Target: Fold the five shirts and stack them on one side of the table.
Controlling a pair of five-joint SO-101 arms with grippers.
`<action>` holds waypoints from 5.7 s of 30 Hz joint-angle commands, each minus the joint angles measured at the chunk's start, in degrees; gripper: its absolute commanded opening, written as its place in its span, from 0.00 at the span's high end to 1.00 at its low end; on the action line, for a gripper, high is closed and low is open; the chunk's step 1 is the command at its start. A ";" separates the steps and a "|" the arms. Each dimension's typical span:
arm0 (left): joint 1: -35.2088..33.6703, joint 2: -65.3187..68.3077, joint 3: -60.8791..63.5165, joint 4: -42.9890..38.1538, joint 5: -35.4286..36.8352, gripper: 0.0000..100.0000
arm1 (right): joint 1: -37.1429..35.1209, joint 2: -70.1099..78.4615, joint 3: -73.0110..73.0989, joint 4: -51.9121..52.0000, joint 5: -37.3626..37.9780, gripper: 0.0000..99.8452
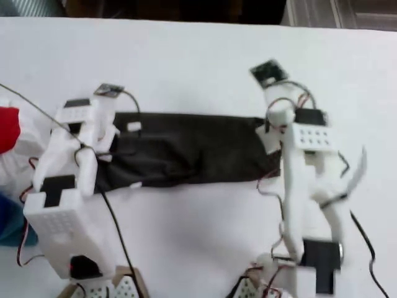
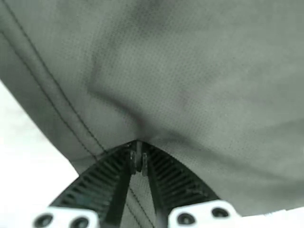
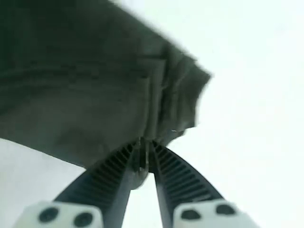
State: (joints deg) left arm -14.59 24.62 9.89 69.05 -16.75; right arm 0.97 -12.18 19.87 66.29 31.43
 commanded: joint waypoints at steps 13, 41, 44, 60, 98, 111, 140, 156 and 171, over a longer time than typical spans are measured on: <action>-9.23 -3.43 -25.89 21.10 -0.35 0.86 | 18.42 -13.41 26.02 -11.38 -4.92 0.86; -12.40 29.27 -47.87 24.18 -11.69 0.75 | 18.59 -14.20 46.07 -29.67 -4.75 0.82; -11.52 32.44 -52.44 27.96 -13.45 0.86 | 18.59 -14.20 46.15 -29.76 -6.68 0.82; -19.69 32.53 -68.53 33.32 -14.95 0.98 | 18.59 -14.20 46.42 -30.37 -6.68 0.82; 40.79 -10.11 -27.82 11.78 1.67 0.98 | 19.12 -14.73 47.03 -30.55 -9.14 0.82; 45.27 8.97 -52.00 18.37 4.04 0.98 | 18.68 -14.73 47.03 -30.55 -9.14 0.82; 26.20 14.33 -72.84 32.88 4.84 0.99 | 18.59 -14.73 47.30 -31.69 -9.41 0.82; 10.29 -1.76 -46.73 32.44 4.66 0.97 | 18.59 -14.73 47.30 -31.69 -9.23 0.95; -24.18 -55.82 40.22 -13.36 0.09 0.97 | 13.05 -14.81 31.65 -20.00 -15.38 0.98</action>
State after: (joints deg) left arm -33.32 -20.66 34.95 64.48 -14.64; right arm 17.93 -24.40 61.27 38.42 19.91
